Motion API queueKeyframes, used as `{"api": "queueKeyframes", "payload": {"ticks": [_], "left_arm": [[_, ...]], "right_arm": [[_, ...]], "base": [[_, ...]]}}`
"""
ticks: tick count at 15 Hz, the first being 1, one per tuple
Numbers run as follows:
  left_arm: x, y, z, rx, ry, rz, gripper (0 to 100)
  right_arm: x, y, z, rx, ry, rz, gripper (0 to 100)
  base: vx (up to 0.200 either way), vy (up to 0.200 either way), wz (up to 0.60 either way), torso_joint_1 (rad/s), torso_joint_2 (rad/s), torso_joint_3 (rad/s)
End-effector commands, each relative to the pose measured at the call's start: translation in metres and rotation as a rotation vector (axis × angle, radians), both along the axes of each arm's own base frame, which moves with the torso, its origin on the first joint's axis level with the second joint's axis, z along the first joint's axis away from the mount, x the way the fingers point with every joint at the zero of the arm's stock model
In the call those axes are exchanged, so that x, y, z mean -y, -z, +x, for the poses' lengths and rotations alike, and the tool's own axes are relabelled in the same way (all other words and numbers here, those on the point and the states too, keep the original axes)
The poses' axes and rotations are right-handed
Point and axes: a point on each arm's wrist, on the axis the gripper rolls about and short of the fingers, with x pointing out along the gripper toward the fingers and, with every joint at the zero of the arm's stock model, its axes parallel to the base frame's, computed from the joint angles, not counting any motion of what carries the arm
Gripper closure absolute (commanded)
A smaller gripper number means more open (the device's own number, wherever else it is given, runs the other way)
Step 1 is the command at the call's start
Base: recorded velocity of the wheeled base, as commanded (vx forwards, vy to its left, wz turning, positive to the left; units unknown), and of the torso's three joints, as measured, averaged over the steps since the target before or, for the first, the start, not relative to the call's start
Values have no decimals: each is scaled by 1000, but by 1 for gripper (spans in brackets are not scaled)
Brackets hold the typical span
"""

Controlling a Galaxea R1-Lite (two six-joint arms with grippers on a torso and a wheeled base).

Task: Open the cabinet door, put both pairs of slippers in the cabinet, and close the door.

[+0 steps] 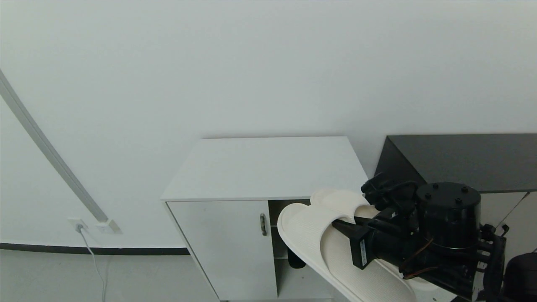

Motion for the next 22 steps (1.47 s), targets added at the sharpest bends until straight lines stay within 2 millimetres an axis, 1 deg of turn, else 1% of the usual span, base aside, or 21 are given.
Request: {"api": "queueKeyframes", "payload": {"ticks": [1,14,22], "left_arm": [[0,0,0,0,0,-1,100],[0,0,0,0,-1,-2,100],[0,0,0,0,-1,-2,100]], "right_arm": [[-1,2,0,-5,-2,-5,100],[-1,8,-1,-21,-6,-24,100],[-2,11,0,-21,-10,-41,100]], "base": [[0,0,0,0,0,0],[0,0,0,0,0,0],[0,0,0,-146,333,178]]}}
